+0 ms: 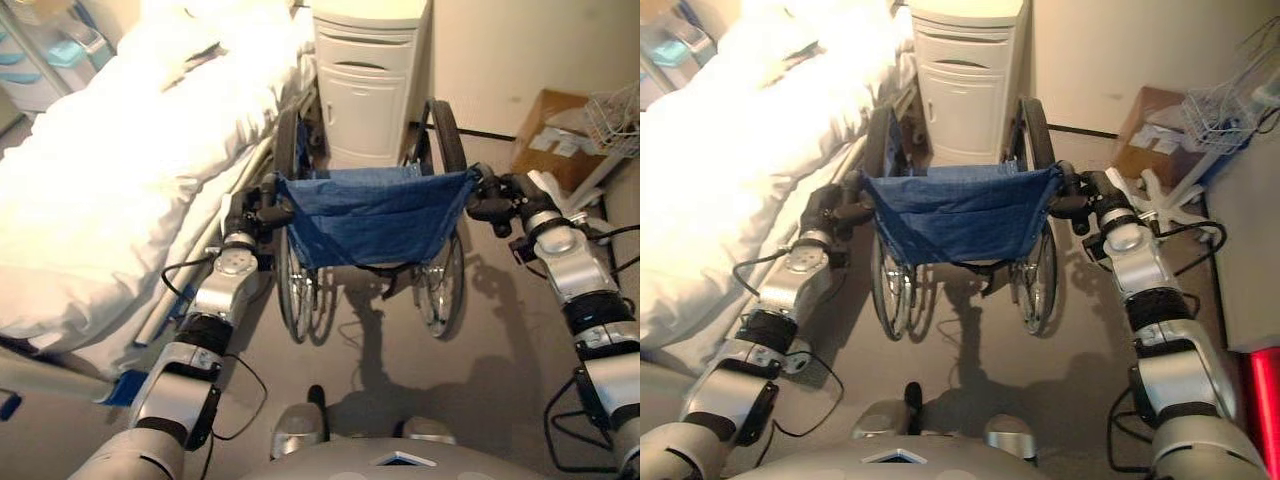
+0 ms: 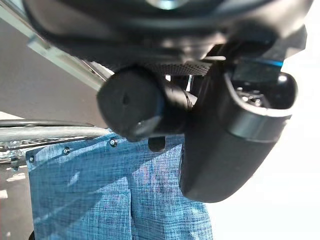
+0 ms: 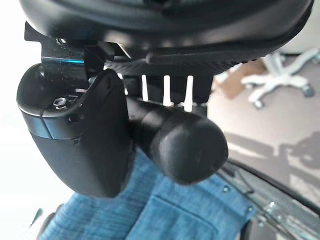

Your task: Push the wheelchair next to the bed

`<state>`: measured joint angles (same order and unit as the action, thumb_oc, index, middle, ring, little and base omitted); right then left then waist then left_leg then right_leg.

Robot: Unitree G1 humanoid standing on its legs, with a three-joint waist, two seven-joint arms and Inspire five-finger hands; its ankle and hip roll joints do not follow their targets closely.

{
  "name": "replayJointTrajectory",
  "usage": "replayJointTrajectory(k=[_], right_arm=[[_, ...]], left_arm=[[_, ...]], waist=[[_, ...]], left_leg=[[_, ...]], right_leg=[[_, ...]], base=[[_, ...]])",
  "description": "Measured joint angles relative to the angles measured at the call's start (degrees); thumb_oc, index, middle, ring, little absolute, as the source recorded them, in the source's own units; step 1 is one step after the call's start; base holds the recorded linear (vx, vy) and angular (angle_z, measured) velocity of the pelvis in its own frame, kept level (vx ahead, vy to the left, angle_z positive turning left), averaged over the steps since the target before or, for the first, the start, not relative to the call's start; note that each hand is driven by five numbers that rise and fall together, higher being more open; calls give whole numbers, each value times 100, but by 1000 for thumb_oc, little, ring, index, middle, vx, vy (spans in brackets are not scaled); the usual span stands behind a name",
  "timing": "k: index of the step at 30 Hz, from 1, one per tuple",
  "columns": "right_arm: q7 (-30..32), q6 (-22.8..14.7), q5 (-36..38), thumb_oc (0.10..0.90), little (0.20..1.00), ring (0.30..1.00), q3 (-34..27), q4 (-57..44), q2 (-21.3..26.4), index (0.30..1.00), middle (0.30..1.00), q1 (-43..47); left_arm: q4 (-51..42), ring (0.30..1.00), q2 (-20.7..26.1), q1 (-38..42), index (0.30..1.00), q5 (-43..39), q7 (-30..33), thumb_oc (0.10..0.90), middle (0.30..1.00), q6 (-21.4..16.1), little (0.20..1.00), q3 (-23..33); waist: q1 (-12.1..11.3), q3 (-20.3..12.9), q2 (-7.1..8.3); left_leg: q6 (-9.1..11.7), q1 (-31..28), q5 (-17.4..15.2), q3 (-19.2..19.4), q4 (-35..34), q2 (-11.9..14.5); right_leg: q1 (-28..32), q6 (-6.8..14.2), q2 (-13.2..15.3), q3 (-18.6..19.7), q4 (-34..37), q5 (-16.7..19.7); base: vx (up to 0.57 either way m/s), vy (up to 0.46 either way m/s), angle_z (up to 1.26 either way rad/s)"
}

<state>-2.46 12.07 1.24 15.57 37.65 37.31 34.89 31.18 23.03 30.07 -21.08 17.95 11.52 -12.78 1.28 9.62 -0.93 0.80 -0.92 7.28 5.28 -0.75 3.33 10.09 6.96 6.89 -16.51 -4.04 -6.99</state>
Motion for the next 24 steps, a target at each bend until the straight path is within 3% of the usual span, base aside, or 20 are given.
replayJointTrajectory(k=[7, 24], right_arm=[[0, 13, 0, 400, 300, 300, 2, 33, -24, 300, 300, 116], [-13, 18, -3, 400, 300, 300, 70, 308, -26, 300, 300, 393]], left_arm=[[158, 300, 24, 144, 300, -5, -34, 400, 300, 33, 300, -7], [373, 300, 24, 349, 300, -13, 67, 400, 300, 66, 300, -160]], waist=[[37, 0, -5], [13, 11, -95]], left_leg=[[-58, -139, 41, 6, -204, -143], [-57, -130, 41, -4, -202, -135]], right_leg=[[41, 176, 122, 91, 117, 91], [40, 174, 107, 77, 117, 88]], base=[[96, 87, -6], [62, 28, 0]])
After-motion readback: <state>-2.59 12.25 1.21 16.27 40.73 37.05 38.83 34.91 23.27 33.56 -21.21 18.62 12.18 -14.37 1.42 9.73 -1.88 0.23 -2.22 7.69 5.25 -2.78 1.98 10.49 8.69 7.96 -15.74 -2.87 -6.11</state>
